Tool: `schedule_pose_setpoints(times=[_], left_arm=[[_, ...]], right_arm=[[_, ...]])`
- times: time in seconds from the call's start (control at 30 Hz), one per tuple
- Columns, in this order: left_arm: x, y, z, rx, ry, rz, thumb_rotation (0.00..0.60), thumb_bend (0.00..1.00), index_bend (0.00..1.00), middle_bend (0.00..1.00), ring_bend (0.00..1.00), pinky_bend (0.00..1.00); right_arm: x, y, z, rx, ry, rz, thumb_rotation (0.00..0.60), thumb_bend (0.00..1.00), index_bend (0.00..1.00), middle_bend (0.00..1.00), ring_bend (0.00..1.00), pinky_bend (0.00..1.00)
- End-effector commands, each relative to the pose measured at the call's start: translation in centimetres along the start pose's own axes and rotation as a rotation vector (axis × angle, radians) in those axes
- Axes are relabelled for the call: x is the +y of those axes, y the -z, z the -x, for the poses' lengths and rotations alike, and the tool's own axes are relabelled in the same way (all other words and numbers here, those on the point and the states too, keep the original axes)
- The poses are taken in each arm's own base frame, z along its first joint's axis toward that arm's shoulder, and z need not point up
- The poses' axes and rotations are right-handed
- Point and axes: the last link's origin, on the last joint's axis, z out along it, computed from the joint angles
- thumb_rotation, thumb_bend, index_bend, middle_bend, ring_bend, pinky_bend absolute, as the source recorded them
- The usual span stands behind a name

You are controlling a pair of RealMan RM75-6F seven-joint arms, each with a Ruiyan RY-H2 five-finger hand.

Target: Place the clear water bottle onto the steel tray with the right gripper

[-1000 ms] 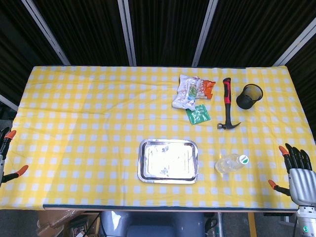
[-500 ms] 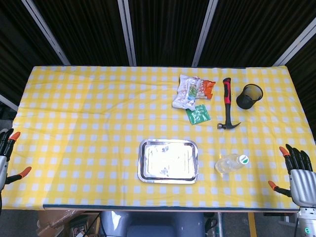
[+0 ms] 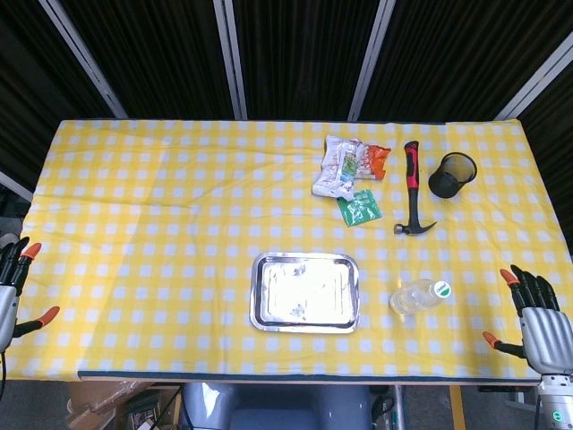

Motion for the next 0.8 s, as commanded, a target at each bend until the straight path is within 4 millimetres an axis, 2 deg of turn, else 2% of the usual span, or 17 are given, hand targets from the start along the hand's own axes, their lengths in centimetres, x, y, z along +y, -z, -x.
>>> schedule_pose_setpoints(times=[0.03, 0.17, 0.33, 0.57, 0.8], left_arm=[[0.0, 0.0, 0.1, -0.004, 0.002, 0.001, 0.600, 0.19, 0.04, 0.00, 0.00, 0.00], [0.0, 0.0, 0.1, -0.007, 0.001, -0.001, 0.600, 0.19, 0.04, 0.00, 0.00, 0.00], [0.1, -0.1, 0.2, -0.012, 0.002, 0.000, 0.600, 0.19, 0.04, 0.00, 0.00, 0.00], [-0.3, -0.1, -0.2, 0.003, 0.008, -0.010, 0.600, 0.19, 0.04, 0.00, 0.00, 0.00], [-0.3, -0.1, -0.1, 0.020, -0.021, -0.021, 0.600, 0.19, 0.04, 0.00, 0.00, 0.00]], right_arm=[[-0.3, -0.1, 0.2, -0.023, -0.027, -0.011, 0.600, 0.10, 0.09, 0.04, 0.00, 0.00], [-1.1, -0.7, 0.9, -0.055, -0.105, -0.035, 0.600, 0.10, 0.09, 0.04, 0.00, 0.00], [-2.8, -2.3, 2.7, -0.173, -0.286, -0.078, 0.600, 0.10, 0.09, 0.04, 0.00, 0.00], [-3.9, -4.3, 4.2, -0.301, -0.427, -0.073, 0.600, 0.08, 0.09, 0.04, 0.00, 0.00], [-4.5, -5.1, 5.3, -0.355, -0.440, -0.084, 0.600, 0.08, 0.09, 0.04, 0.00, 0.00]])
